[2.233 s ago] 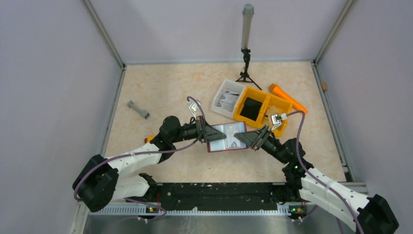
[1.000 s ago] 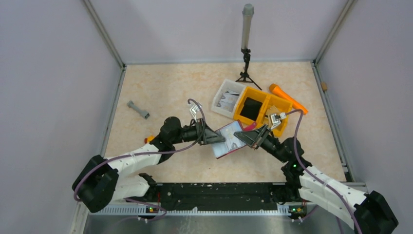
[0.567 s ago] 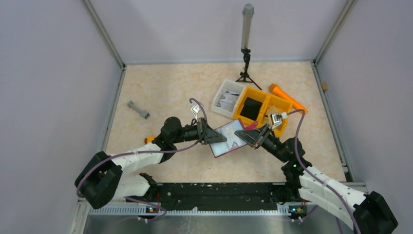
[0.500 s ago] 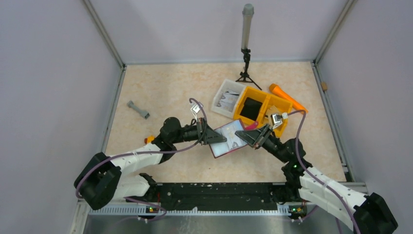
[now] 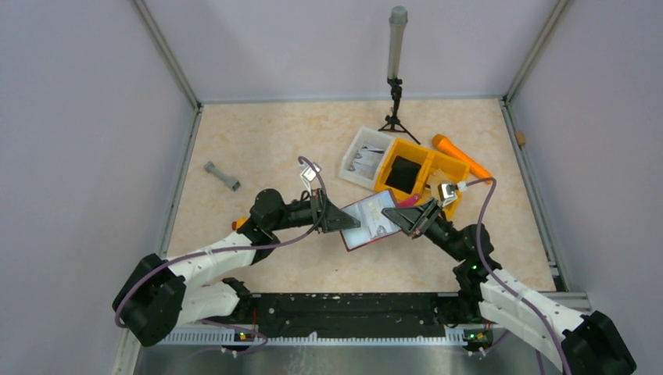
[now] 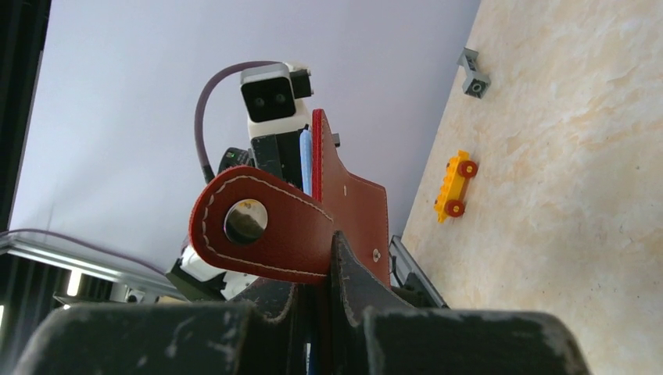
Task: Take the credit cards out of the card holder
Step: Remove the credit card from the card holder.
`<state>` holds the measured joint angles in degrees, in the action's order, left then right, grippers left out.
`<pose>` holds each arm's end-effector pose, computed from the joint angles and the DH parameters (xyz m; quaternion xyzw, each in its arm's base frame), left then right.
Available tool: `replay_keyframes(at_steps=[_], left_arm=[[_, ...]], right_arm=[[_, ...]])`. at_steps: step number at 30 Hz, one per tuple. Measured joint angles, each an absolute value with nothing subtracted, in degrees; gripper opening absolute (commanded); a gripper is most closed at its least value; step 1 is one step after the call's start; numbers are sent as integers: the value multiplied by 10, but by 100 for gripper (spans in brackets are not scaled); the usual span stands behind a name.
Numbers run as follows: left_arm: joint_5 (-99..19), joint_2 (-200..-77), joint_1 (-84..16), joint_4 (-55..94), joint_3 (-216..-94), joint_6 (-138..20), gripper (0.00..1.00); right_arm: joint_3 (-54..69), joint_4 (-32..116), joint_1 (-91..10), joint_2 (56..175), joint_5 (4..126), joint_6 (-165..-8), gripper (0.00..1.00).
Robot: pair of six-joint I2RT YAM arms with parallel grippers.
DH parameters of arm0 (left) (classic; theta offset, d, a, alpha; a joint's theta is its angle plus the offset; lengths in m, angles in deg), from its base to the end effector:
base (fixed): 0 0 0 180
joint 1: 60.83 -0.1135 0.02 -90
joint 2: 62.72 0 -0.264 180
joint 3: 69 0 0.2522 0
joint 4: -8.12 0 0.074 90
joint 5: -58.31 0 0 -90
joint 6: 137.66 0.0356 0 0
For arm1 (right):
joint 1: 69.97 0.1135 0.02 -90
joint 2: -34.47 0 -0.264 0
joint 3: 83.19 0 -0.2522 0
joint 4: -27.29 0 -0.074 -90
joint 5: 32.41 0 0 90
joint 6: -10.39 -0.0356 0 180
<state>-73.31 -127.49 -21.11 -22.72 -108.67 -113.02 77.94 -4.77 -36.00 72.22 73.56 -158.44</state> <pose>0.1664 -0.1690 0.2554 0.1178 0.6699 -0.6952 0.2325 0.1233 0.0949 0.2182 0.1341 0.6102 0.6941 0.3575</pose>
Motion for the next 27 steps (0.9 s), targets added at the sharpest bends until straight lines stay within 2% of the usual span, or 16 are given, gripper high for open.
replay_keyframes(at_steps=[1, 5, 10, 12, 16, 18, 24, 25, 27], left_arm=[[-733, -1276, -211, -225, -1087, -1129, 33], [-735, -1290, -210, -222, -1087, -1131, 39], [-735, -1312, -203, -220, -1091, -1131, 42], [-735, -1315, -201, -220, -1093, -1131, 38], [-738, -1324, -198, -228, -1099, -1135, 18], [-742, -1333, -197, -238, -1102, -1137, 18], [-750, -1355, -196, -262, -1108, -1145, 24], [-750, -1356, -196, -265, -1108, -1147, 21], [-753, -1358, -196, -272, -1108, -1150, 7]], right_arm=[[780, -50, -360, 727, 738, -1587, 0], [782, -66, -360, 745, 745, -1594, 0], [783, -75, -360, 755, 749, -1599, 0], [786, -77, -360, 755, 751, -1599, 0], [786, -81, -360, 759, 754, -1603, 0], [786, -85, -360, 759, 756, -1604, 0], [786, -87, -360, 759, 757, -1603, 0], [786, -87, -360, 759, 758, -1603, 0], [786, -88, -360, 759, 758, -1603, 0]])
